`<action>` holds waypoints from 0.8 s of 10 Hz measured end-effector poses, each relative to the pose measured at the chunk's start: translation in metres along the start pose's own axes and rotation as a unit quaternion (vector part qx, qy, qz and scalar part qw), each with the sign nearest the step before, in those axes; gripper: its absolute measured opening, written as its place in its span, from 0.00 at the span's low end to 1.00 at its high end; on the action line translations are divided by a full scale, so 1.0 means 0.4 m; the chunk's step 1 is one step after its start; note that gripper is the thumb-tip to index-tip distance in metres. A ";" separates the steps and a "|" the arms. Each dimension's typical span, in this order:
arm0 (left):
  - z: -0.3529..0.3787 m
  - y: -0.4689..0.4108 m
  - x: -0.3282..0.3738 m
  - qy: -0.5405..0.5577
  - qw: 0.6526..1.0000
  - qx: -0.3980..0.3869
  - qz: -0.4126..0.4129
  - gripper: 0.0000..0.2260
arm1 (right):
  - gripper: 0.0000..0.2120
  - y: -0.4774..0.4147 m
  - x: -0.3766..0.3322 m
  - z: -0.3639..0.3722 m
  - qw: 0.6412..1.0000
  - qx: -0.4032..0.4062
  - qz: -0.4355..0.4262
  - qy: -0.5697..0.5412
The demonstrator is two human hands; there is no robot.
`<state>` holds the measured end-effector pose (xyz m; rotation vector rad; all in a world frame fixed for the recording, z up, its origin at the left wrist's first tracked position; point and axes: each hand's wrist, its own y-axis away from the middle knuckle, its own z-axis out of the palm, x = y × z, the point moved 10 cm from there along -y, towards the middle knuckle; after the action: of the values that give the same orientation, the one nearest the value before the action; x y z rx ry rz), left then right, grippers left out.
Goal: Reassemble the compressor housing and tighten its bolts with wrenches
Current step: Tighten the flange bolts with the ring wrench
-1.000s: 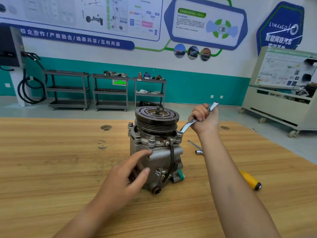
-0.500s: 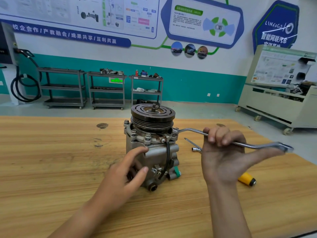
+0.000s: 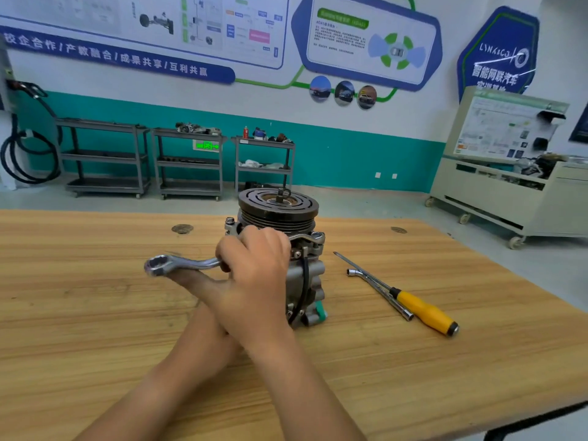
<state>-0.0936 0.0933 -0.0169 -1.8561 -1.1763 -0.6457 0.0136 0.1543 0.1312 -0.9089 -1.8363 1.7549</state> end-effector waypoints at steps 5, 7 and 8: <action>-0.050 0.035 0.175 0.058 0.987 0.017 0.147 0.21 | 0.24 -0.201 0.258 -0.306 0.717 0.300 0.291 -0.558; -0.050 0.032 0.166 0.063 0.987 0.013 0.148 0.25 | 0.28 -0.128 0.466 -0.149 0.595 0.208 0.544 -0.554; -0.050 0.032 0.166 0.060 0.987 0.014 0.147 0.26 | 0.28 -0.079 0.517 -0.092 0.541 0.211 0.575 -0.577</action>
<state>-0.0532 0.1052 0.0399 -1.8907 -0.8089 -0.5603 -0.1073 0.3285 0.1404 -0.7673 -0.8511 4.1740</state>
